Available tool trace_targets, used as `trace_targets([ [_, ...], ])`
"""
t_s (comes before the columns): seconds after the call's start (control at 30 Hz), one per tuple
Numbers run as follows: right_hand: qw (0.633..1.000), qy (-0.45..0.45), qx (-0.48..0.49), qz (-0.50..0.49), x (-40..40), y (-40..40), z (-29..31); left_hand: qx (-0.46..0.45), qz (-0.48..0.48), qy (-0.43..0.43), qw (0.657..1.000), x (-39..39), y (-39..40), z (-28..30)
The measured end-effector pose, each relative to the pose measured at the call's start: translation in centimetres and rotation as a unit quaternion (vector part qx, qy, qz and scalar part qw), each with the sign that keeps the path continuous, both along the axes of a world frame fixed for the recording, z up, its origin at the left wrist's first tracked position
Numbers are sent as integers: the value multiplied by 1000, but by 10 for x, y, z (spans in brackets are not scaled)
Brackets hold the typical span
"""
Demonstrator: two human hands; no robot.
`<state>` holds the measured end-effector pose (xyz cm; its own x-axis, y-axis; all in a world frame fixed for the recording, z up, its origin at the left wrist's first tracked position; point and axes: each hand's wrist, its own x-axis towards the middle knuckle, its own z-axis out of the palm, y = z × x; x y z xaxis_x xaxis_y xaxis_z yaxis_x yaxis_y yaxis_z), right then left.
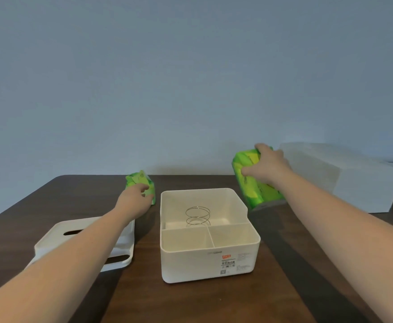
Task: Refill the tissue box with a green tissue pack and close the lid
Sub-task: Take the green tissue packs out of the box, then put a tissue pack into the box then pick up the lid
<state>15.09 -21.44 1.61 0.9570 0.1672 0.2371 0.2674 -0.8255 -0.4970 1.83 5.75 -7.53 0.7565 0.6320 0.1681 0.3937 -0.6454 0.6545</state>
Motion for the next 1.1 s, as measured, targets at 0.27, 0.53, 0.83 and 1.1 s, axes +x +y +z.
trace_targets([
  [0.27, 952, -87, 0, 294, -42, 23, 43, 6, 2, -33, 999, -14, 4, 8],
  [0.53, 857, -23, -239, 455, -74, 66, 13, 8, 3, -46, 999, -40, 7, 14],
  [0.83, 847, 21, -288, 446, -73, 75, -15, -8, 15, -28, 999, -60, 20, 10],
  [1.1, 860, 10, -285, 422, -83, 75, -13, 6, 27, 7, 1000, -74, 28, 8],
])
